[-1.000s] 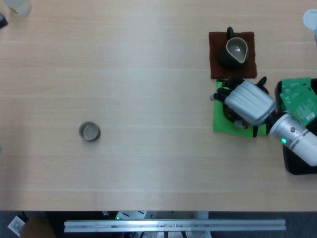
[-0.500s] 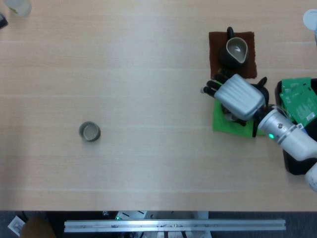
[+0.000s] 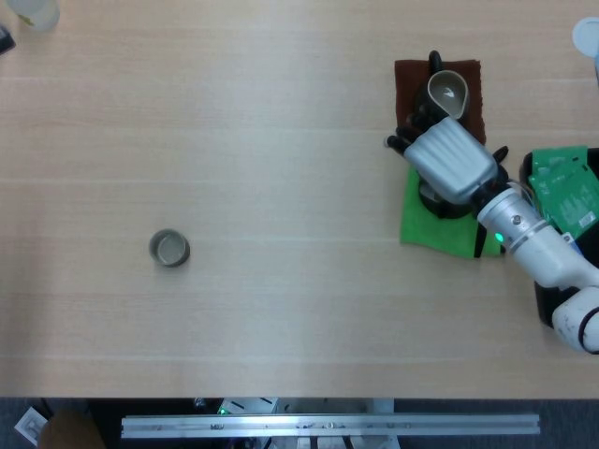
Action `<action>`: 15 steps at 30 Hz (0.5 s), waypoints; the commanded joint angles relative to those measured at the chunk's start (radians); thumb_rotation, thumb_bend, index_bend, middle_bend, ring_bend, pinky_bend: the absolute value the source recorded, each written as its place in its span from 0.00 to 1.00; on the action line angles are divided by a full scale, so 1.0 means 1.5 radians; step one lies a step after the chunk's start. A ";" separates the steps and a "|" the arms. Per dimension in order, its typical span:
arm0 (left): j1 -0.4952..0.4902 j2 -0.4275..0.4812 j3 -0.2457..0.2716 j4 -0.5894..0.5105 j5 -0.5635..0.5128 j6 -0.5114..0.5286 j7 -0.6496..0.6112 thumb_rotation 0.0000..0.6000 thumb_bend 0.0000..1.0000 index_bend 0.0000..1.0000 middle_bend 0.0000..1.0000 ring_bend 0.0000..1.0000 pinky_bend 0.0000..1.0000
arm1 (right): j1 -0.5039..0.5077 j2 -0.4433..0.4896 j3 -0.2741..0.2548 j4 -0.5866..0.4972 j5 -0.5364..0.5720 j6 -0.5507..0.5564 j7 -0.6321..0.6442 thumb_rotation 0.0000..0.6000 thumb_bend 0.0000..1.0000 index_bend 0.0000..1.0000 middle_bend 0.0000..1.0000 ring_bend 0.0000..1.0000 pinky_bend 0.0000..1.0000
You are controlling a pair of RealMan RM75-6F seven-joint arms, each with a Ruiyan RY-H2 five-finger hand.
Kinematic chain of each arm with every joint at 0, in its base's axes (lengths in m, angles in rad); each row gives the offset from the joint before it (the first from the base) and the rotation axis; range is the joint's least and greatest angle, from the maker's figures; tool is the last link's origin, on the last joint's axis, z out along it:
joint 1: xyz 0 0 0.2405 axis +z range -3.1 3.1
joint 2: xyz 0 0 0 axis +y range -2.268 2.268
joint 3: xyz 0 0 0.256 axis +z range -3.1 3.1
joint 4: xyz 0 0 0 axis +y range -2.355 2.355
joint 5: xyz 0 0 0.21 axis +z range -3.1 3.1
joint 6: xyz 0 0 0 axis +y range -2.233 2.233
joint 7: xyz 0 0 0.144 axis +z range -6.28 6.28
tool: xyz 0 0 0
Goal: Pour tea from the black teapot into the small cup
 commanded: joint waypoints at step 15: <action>0.003 0.000 0.002 -0.004 0.003 0.004 0.005 1.00 0.23 0.12 0.11 0.10 0.07 | -0.012 0.064 -0.022 -0.060 -0.022 0.006 0.065 1.00 0.00 0.29 0.34 0.25 0.21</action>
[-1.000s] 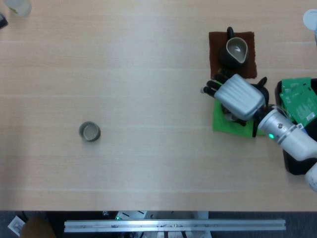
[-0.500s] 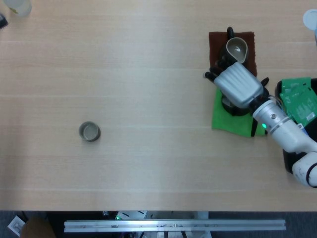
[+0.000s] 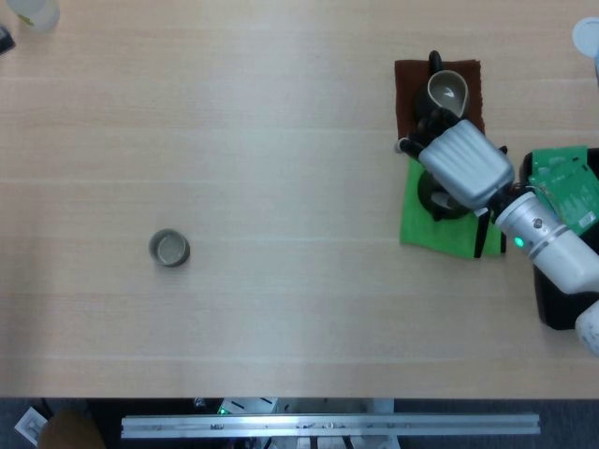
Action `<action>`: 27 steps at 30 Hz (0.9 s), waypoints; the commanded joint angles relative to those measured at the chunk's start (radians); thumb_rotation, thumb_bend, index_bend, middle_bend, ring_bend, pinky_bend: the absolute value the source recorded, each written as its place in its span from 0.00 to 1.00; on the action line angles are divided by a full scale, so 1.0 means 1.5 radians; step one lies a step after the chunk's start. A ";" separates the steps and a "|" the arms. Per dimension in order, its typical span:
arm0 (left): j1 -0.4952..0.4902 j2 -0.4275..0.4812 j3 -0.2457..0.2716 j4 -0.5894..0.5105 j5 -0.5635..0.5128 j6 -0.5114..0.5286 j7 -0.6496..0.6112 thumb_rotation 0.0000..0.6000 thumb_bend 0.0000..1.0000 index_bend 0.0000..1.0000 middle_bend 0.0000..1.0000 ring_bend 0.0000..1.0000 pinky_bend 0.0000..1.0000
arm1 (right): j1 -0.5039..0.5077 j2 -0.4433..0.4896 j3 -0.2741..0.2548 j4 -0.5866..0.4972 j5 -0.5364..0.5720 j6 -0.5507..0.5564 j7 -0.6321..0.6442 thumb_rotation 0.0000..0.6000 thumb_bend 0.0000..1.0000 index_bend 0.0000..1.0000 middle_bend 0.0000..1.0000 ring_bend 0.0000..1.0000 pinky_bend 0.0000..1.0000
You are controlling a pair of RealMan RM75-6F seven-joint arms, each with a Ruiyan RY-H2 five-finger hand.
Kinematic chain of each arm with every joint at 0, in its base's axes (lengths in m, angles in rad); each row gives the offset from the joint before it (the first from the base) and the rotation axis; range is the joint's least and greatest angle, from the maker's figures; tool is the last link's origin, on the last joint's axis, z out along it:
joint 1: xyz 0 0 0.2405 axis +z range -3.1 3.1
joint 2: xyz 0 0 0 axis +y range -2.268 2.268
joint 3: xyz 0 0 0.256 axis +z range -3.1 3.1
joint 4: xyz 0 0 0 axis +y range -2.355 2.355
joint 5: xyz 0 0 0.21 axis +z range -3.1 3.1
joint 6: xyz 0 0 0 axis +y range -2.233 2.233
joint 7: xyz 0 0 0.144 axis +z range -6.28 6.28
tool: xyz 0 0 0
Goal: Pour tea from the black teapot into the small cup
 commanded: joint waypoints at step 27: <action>0.001 0.001 0.002 -0.011 0.001 -0.001 0.009 1.00 0.23 0.12 0.11 0.10 0.07 | 0.001 0.050 0.003 0.006 0.034 -0.032 0.049 1.00 0.00 0.29 0.34 0.25 0.21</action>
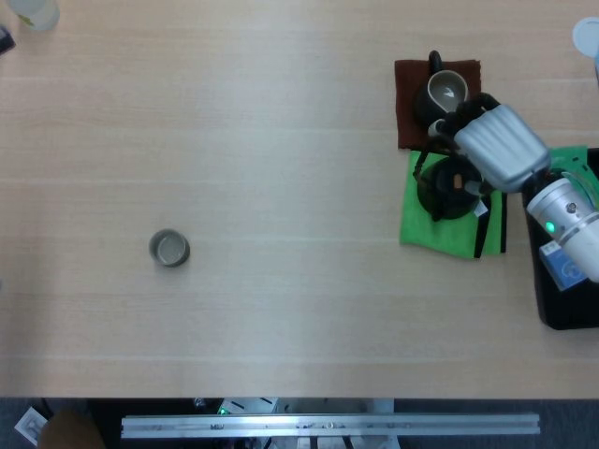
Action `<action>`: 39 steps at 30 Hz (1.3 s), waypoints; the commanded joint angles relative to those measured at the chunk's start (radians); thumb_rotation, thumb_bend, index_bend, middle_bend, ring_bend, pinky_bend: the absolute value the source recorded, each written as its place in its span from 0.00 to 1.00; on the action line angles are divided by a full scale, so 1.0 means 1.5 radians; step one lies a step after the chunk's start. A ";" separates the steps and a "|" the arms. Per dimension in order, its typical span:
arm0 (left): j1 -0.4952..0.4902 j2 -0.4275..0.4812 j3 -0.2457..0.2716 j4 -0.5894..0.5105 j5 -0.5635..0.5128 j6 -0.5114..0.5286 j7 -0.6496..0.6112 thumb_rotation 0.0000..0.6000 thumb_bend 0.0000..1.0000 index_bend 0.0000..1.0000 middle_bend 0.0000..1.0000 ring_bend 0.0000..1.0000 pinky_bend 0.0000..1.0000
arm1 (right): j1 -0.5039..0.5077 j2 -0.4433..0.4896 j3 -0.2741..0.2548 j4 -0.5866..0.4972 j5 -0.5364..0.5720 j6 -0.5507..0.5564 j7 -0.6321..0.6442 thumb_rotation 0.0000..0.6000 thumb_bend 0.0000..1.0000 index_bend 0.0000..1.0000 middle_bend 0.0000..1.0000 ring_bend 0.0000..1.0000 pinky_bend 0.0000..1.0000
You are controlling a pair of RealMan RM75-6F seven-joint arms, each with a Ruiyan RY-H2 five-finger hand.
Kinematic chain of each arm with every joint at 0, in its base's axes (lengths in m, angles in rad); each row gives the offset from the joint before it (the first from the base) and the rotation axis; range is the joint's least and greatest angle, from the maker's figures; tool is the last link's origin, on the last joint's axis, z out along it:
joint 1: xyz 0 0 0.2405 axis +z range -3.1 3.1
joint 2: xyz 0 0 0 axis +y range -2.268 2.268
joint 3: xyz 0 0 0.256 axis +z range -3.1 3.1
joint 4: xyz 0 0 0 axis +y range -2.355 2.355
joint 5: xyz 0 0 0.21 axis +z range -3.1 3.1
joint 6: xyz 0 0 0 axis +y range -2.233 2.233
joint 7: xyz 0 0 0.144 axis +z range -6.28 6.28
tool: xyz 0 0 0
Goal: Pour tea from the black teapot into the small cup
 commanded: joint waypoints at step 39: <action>0.003 0.007 0.002 0.003 0.000 0.000 -0.010 1.00 0.23 0.12 0.11 0.10 0.07 | -0.009 0.044 -0.034 -0.080 0.049 -0.004 -0.068 1.00 0.00 0.29 0.34 0.22 0.16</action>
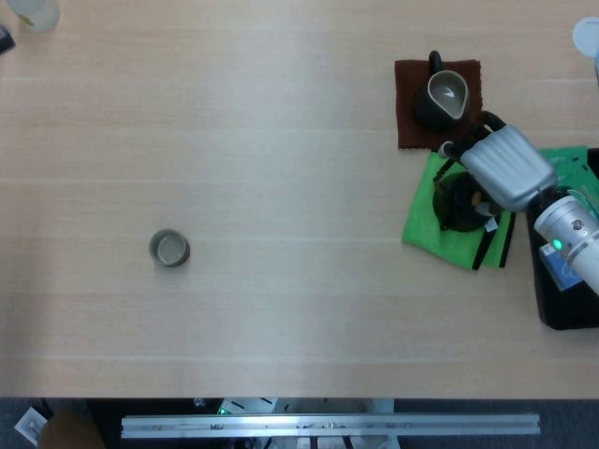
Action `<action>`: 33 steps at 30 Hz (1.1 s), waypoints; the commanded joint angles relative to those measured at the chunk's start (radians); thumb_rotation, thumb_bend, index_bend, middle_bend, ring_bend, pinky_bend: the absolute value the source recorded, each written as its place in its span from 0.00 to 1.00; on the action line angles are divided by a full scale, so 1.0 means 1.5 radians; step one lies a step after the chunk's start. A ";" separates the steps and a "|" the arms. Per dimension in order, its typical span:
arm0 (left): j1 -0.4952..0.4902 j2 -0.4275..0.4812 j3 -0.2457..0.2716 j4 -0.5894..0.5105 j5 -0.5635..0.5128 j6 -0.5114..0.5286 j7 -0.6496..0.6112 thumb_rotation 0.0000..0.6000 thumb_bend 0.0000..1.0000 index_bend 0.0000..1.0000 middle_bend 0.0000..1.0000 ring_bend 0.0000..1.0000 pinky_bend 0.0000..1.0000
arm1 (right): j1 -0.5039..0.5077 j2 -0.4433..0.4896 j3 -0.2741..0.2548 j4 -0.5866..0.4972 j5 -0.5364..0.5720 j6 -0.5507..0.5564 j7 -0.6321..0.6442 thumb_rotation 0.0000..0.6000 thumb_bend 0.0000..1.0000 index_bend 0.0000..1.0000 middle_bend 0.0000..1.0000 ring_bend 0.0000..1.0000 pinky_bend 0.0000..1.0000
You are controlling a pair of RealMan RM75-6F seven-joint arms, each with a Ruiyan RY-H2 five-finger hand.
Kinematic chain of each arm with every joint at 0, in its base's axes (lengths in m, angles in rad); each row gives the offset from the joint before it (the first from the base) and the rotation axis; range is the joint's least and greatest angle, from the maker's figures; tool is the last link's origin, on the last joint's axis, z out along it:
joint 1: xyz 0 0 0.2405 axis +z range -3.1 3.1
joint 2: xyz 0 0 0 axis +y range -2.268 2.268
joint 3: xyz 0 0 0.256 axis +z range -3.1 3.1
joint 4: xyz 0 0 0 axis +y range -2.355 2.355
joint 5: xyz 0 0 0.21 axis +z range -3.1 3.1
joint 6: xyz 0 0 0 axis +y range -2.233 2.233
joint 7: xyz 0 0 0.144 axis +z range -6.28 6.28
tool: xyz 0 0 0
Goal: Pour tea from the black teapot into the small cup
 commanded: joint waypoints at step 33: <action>0.000 0.010 0.010 -0.011 0.001 -0.014 -0.021 1.00 0.23 0.12 0.11 0.10 0.07 | -0.046 -0.025 -0.056 0.098 -0.191 0.090 0.003 1.00 0.00 0.00 0.02 0.00 0.00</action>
